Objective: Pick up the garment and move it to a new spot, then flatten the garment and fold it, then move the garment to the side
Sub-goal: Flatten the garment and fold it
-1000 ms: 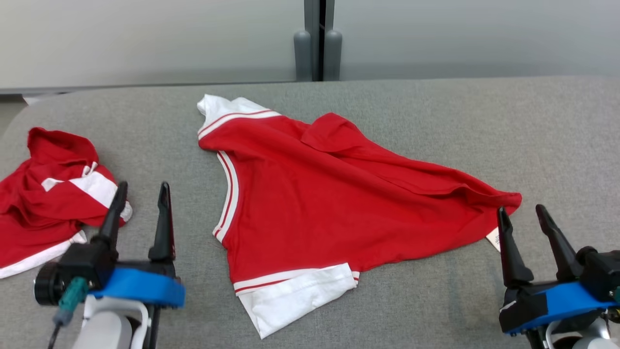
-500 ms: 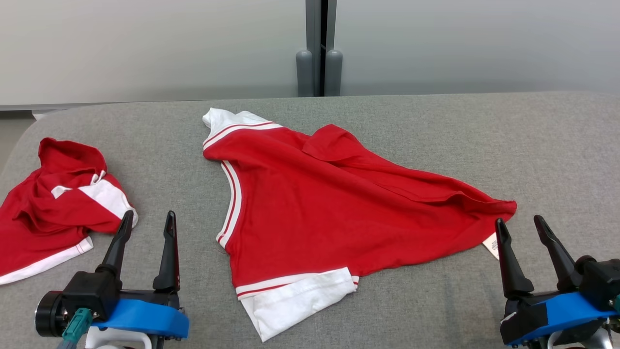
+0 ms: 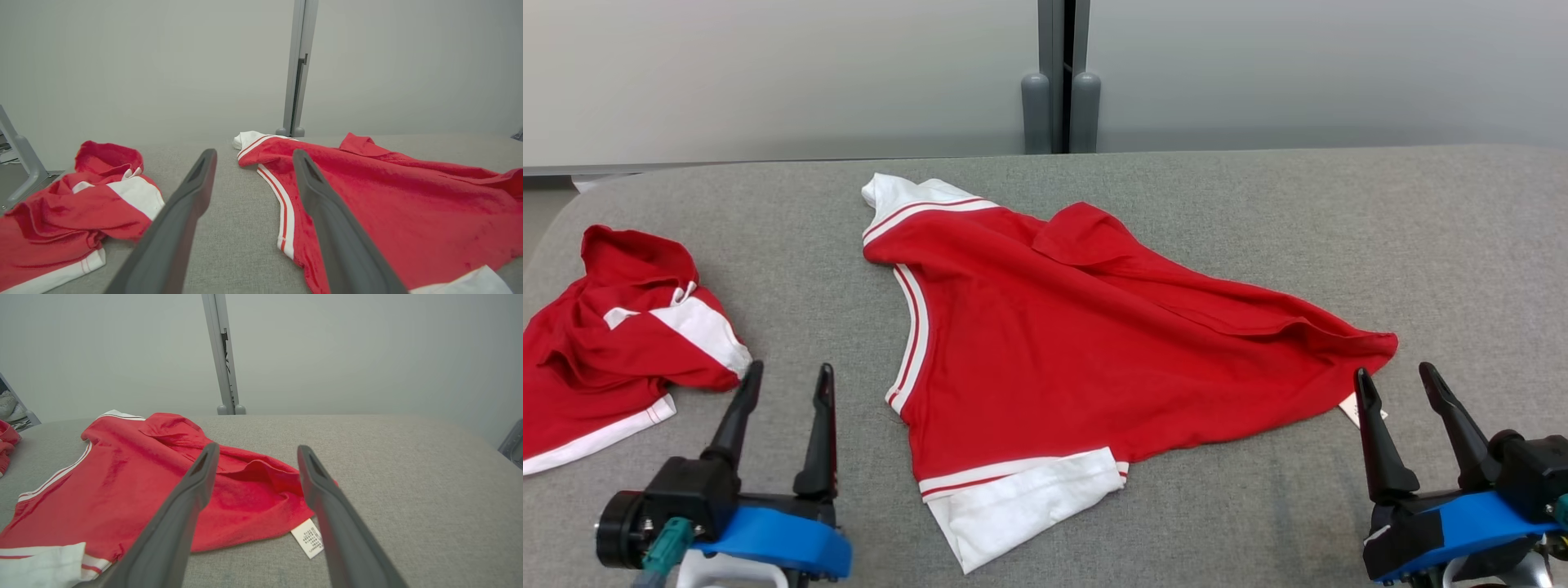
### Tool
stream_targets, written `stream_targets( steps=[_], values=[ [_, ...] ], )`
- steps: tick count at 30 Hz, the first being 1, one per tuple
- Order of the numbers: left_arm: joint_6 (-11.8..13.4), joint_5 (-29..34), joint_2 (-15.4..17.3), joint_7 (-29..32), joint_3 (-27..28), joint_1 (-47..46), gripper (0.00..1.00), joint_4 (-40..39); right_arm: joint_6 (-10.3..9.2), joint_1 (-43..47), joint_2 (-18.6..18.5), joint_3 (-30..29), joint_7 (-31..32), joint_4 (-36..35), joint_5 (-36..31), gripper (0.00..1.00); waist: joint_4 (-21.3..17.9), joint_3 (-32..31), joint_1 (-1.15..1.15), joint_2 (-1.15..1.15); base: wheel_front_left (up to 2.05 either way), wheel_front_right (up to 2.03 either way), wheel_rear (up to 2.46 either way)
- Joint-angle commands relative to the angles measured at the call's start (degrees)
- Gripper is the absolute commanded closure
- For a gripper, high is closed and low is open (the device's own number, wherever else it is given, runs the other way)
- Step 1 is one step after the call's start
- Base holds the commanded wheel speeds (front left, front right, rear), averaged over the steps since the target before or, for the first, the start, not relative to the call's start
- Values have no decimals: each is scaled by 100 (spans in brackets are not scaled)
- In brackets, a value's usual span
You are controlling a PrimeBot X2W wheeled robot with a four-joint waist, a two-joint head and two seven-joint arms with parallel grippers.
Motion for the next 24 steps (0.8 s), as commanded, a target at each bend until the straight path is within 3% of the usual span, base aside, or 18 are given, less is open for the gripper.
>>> stream_targets(
  steps=[1,9,18,19,20,24],
  values=[
    [-67,-18,10,93,-91,-60,0,22,1,-39,-3,-3,-28,11,14,0,-2,31,0,0,0,0,0],
    [-606,-241,-201,774,-688,-463,0,841,1,-175,3,94,-55,45,46,0,-91,361,0,0,0,0,0],
    [-935,-681,-394,1531,-948,-998,0,2285,1,-296,22,101,-94,93,47,0,-274,609,0,0,0,0,0],
    [-962,-687,-401,1474,-974,-1052,32,2306,1,-303,23,90,-101,97,42,0,-281,618,0,0,0,0,0],
    [-979,-712,-400,1411,-970,-1119,100,2322,1,-306,25,81,-109,102,36,0,-287,625,0,0,0,0,0],
    [-1023,-639,-347,986,-960,-1340,100,2191,1,-301,31,31,-141,111,20,0,-291,616,0,0,0,0,0]
  ],
)
